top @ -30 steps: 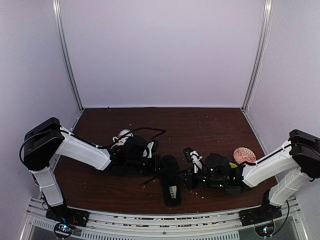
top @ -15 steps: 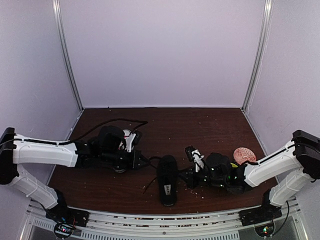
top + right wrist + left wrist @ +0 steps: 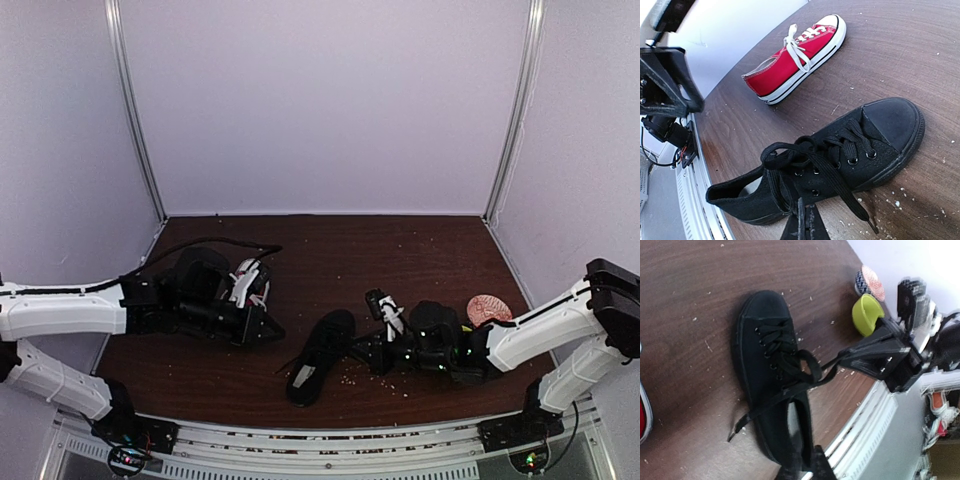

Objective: Tie the shoes
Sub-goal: Pick up the half-tied shoelace from the center of the board.

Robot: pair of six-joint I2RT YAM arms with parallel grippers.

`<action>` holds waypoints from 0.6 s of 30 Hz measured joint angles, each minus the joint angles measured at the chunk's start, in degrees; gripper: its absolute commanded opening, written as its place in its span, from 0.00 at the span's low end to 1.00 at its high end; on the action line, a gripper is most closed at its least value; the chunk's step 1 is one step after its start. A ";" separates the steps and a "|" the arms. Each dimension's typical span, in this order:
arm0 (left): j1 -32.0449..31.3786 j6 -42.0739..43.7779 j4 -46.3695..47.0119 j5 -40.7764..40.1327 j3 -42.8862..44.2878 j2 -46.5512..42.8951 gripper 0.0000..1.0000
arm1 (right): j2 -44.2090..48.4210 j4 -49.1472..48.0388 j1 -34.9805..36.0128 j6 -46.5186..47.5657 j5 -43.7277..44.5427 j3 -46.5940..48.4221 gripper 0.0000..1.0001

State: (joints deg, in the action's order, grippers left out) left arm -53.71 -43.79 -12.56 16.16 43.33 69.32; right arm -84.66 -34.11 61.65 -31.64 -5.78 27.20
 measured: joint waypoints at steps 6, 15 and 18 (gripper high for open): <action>-0.02 -1.20 5.46 0.26 -1.75 6.27 0.56 | -0.35 0.00 0.00 -0.07 -1.38 0.11 0.00; -0.02 0.24 6.51 -0.02 14.32 25.05 0.63 | -0.92 0.02 0.00 -0.26 -1.99 0.33 0.00; -0.02 1.97 4.42 0.63 20.39 31.58 0.53 | -0.92 0.00 0.00 -0.26 -2.01 0.35 0.00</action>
State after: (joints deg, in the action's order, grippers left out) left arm -53.74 -41.82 -8.14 16.80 63.72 100.90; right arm -85.58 -34.11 61.65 -31.90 -7.79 27.55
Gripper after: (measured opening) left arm 0.592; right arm 0.009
